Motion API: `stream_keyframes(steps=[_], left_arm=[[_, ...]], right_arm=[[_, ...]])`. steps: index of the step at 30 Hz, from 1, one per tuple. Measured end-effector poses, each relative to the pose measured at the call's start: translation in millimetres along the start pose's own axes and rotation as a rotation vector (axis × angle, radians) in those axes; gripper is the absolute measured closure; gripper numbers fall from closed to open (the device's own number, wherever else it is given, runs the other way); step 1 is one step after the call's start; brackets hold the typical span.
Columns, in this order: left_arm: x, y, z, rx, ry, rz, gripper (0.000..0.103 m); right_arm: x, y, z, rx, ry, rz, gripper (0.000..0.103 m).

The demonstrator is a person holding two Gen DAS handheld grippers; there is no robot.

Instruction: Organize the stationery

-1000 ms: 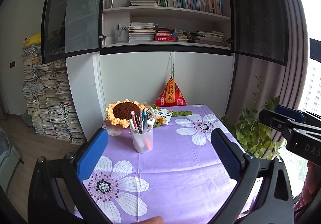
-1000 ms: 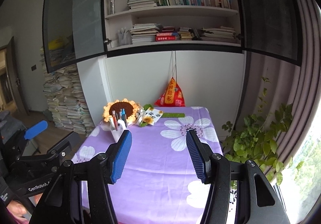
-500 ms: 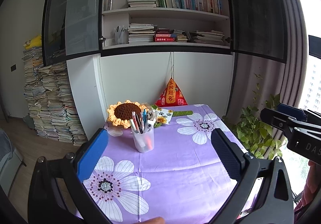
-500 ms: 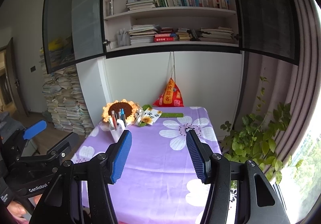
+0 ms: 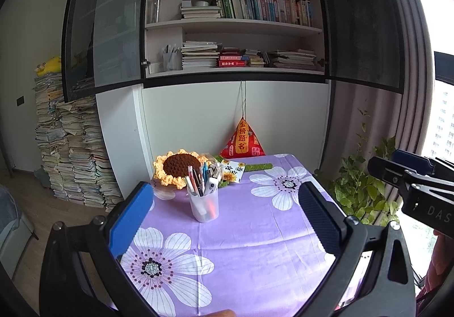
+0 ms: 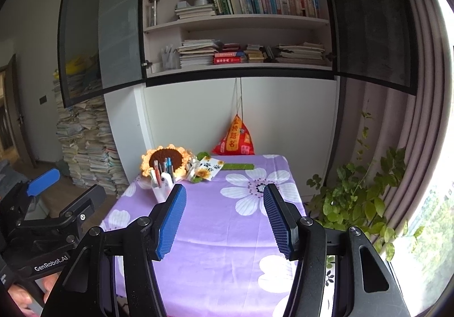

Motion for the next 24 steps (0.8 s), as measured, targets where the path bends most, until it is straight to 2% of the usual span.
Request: stream_keyframes(steps=[2,3,6,7,10,15,19,24], left_arm=[[1,-3,7,0.013,0.010,0.008,0.001],[1,-7,12,0.030,0.015,0.014,0.001],[-1,-16,24,0.076,0.020,0.039,0.001],[-2,-19,27,0.081,0.016,0.047,0.001],[-8,-25,40,0.096,-0.011,0.041,0.001],[-14,-28,53,0.082,-0.040,0.082,0.001],[-14,-21,49,0.038,-0.066,0.066,0.001],[-11,-17,46,0.023,-0.067,0.061,0.001]], right_arm=[[1,-3,4,0.016,0.005,-0.007,0.019],[1,-7,8,0.048,0.009,-0.011,0.016],[-4,-25,20,0.155,0.006,-0.042,0.014],[-5,-30,24,0.175,0.001,-0.048,0.011],[-8,-41,34,0.213,-0.001,-0.044,0.010],[-14,-46,45,0.207,-0.010,-0.020,0.010],[-16,-46,43,0.203,-0.012,-0.019,0.010],[-16,-43,40,0.189,-0.010,-0.023,0.010]])
Point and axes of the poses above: each gripper's, at about its wrist camera, not at the fingertips, and y roughly the way its jaws point, x to its right, z to its top, the point moved 2 cm from there along y, roughly the way its jaws point, and after that the axes turned 7 degrees about y, right-handed, at the moved point
